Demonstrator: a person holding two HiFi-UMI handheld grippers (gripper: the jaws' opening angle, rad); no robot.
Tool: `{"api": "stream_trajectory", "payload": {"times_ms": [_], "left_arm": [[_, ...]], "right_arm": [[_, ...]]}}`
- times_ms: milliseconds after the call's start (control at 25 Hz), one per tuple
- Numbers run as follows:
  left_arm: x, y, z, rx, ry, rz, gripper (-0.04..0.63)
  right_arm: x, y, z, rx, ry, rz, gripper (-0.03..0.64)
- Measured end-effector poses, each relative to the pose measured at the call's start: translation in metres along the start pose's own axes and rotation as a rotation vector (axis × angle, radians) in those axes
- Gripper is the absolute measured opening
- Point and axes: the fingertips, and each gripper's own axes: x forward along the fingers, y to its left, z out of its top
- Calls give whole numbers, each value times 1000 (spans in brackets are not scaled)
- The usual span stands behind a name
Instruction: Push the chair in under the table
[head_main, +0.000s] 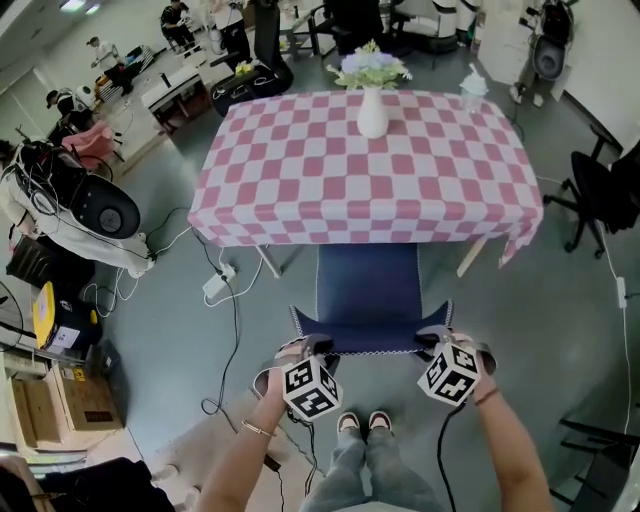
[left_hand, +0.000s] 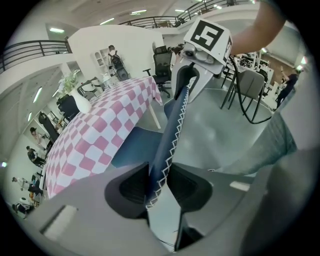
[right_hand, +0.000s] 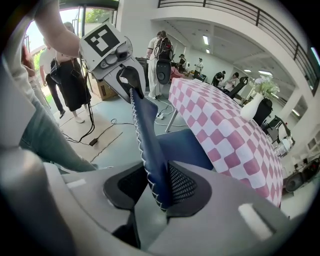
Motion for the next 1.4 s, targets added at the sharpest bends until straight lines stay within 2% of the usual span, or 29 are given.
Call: {"api": "stream_trajectory", "payload": {"times_ms": [720, 1400], "left_arm": [[42, 83, 36, 12, -7, 87, 106], [67, 163, 32, -14, 48, 151, 118]], "right_arm": [[25, -99, 16, 12, 13, -49, 123], [51, -149, 56, 23, -17, -75, 121]]}}
